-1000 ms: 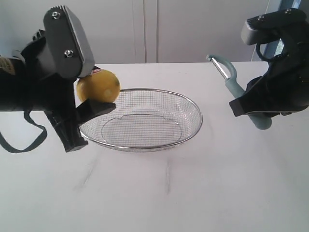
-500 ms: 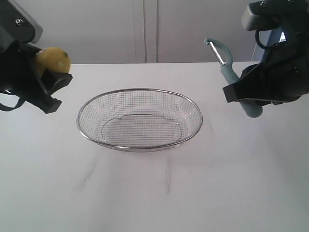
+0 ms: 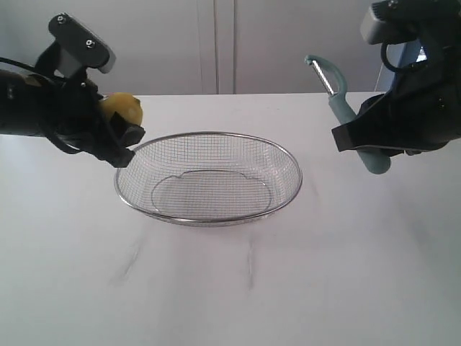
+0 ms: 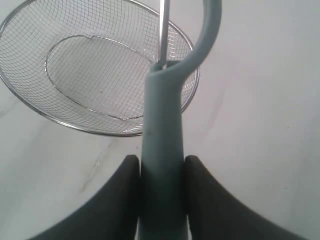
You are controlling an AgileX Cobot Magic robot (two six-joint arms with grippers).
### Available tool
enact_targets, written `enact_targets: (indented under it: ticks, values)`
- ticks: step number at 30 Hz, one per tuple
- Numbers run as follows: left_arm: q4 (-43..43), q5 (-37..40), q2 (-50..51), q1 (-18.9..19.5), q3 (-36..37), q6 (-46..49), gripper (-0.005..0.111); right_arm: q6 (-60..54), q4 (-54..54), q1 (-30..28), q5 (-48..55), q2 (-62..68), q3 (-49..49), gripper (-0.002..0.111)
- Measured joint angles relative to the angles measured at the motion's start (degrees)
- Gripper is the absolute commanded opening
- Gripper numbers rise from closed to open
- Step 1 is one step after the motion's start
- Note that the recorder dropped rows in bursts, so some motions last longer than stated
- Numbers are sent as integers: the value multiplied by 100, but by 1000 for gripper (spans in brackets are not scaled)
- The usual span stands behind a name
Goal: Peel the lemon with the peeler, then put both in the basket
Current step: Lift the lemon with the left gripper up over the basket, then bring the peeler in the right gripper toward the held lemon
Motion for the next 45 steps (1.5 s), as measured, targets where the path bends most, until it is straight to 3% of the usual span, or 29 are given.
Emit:
enact_targets:
  ticks: [4, 7, 11, 14, 17, 19, 28, 37, 45]
  values:
    - [-436, 362, 0, -378, -127, 507, 0, 0, 0, 0, 0, 0, 0, 0]
    - [-2075, 1081, 14, -467, -209, 2113, 0, 0, 0, 0, 0, 0, 0, 0]
    - [-5116, 3057, 50, 108, -207, 4924, 0, 0, 0, 0, 0, 0, 0, 0]
    - [-6049, 3565, 50, 773, -249, 5622, 0, 0, 0, 0, 64, 0, 0, 0]
    - [-6159, 3818, 54, 1225, -261, 5800, 0, 0, 0, 0, 118, 0, 0, 0]
    - [-6163, 3977, 54, 1293, -261, 5913, 0, 0, 0, 0, 118, 0, 0, 0]
    - [-6163, 4542, 54, 1326, -261, 6838, 0, 127, 176, 0, 129, 199, 0, 0]
    - [-5754, 4681, -201, 1326, -261, 7540, 0, -860, 1939, 0, 317, 809, 0, 0]
    - [-5732, 4110, -253, 652, -261, 7540, 0, -2001, 3506, 0, 730, 866, 0, 0]
